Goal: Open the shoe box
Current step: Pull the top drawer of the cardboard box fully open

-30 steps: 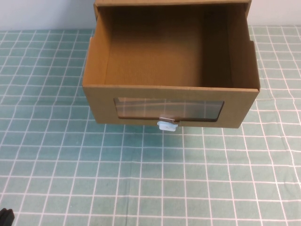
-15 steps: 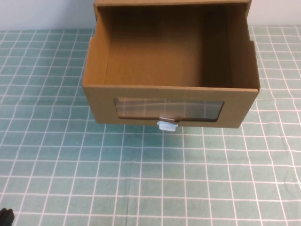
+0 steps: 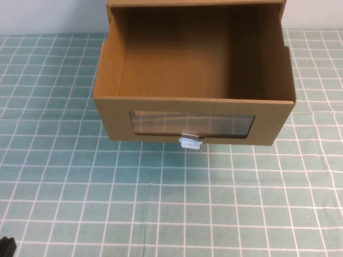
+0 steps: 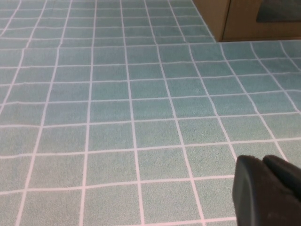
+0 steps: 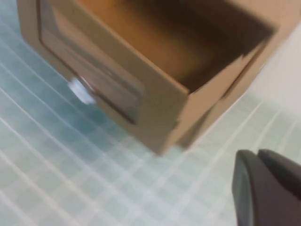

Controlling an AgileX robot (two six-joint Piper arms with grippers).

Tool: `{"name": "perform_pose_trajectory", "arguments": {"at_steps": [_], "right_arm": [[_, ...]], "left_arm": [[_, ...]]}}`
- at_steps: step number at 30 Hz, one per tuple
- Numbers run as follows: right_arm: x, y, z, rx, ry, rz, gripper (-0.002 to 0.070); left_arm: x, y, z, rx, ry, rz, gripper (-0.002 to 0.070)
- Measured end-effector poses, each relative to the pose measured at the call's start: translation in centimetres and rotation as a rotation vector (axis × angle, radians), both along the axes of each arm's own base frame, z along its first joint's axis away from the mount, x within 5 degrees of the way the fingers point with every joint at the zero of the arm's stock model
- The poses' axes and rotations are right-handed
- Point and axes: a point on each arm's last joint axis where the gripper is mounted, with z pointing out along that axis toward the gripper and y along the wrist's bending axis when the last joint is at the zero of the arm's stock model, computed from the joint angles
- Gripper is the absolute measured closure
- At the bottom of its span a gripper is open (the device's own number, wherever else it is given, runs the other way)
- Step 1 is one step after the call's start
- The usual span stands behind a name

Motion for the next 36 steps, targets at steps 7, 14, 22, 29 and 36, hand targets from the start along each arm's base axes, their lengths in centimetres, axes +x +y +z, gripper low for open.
{"name": "perform_pose_trajectory", "arguments": {"at_steps": [7,14,22,29,36], "right_arm": [[-0.4,-0.5,-1.2,0.434,0.083,-0.101,0.0689],[-1.0,-0.2,-6.5,0.584,-0.135,-0.061,0.0689],[-1.4,-1.2,-10.8,0.744,-0.223,-0.236,0.069],[-1.1,-1.5,-11.6,0.699,-0.239,-0.3,0.0689],[-1.2,-2.3,-13.3,0.714,-0.245,-0.394,0.0689]], "left_arm": [[0.0,0.0,0.0,0.002,0.0,-0.001,0.068],[0.0,0.0,0.0,0.002,0.0,-0.001,0.068],[0.0,0.0,0.0,0.002,0.0,-0.001,0.068],[0.0,0.0,0.0,0.002,0.0,-0.001,0.068],[0.0,0.0,0.0,0.002,0.0,-0.001,0.068]]}}
